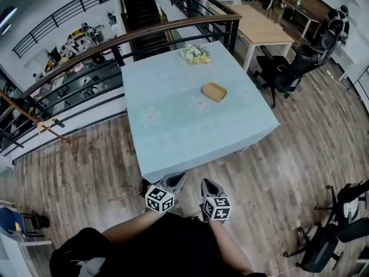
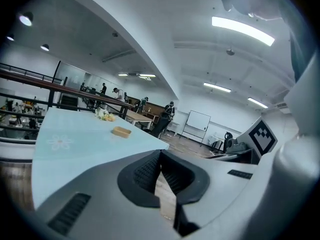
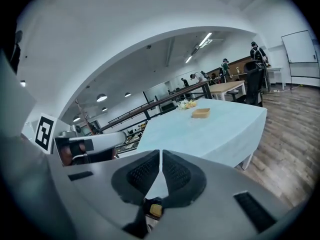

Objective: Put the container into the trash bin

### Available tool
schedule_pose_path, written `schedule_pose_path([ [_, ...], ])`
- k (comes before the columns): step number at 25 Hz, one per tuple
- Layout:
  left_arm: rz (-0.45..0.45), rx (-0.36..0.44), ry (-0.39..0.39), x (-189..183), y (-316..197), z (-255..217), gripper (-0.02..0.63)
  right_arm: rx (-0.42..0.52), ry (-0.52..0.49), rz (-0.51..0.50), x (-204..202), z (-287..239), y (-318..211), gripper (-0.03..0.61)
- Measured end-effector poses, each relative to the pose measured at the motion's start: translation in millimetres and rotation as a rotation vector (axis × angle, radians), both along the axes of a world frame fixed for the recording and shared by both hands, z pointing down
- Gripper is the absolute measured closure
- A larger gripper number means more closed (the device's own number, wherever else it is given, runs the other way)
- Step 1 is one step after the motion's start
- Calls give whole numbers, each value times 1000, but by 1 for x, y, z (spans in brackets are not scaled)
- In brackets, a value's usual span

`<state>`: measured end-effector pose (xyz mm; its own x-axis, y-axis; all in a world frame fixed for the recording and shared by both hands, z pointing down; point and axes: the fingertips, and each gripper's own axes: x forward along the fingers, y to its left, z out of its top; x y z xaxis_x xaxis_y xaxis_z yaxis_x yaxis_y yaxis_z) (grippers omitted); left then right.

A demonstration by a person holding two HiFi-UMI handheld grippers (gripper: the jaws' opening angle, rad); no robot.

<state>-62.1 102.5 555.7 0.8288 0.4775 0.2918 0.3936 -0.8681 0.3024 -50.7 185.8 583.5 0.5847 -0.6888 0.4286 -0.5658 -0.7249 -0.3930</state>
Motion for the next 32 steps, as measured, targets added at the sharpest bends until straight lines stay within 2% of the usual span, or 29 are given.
schedule_pose_path([
  [5,39,30,12,21,57,6,600,12,-17,70,15,4,58,535],
  [13,85,51,3,64,91,11,600,17,-41,176,58,12,104,535],
  [16,90,20,-1,93,97,13,600,-3,-48,176,84,15,112,535],
  [19,75,-22,-11,132,99,16,600,9,-54,181,120,15,112,535],
  [24,63,-47,-1,198,92,21,600,91,-38,175,189,10,98,535],
  [32,24,-96,-8,271,49,17,600,12,-46,75,278,8,44,535],
])
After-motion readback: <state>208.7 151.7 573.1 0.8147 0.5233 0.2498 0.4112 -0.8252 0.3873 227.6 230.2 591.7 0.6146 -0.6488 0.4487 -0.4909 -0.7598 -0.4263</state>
